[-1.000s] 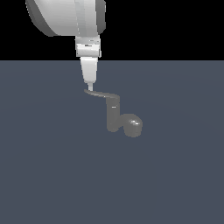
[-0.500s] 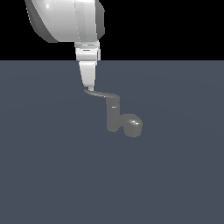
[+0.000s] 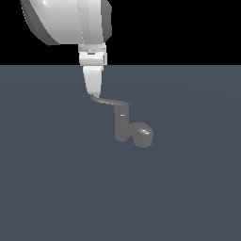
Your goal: Turn on the faucet by rotating a designated handle.
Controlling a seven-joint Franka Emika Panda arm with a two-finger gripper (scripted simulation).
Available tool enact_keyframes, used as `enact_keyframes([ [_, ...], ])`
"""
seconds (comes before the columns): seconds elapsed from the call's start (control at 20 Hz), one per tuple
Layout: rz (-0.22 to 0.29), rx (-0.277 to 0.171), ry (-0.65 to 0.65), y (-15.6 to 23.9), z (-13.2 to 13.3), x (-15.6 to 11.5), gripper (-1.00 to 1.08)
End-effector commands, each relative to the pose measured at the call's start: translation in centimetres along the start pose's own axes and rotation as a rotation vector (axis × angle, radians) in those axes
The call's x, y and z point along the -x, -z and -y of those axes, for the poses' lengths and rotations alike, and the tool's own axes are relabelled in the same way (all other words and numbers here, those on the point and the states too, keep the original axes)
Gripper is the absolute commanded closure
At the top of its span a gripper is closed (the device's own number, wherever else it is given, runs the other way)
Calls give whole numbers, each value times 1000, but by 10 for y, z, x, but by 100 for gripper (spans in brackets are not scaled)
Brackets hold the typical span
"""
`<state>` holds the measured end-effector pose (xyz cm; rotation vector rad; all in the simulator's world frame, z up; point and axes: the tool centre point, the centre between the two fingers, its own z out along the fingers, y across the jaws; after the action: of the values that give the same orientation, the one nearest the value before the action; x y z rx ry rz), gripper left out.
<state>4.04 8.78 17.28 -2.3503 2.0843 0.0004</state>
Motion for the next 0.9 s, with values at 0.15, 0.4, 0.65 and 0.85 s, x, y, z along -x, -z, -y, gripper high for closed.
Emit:
enact_keyframes([
  [0.15,0,1,0,0,-15,3,108],
  [0.4,0,0,-1,0,-28,5,108],
  [0.65,0,0,-1,0,-41,7,108],
  [0.85,0,0,-1,0,-52,9,108],
])
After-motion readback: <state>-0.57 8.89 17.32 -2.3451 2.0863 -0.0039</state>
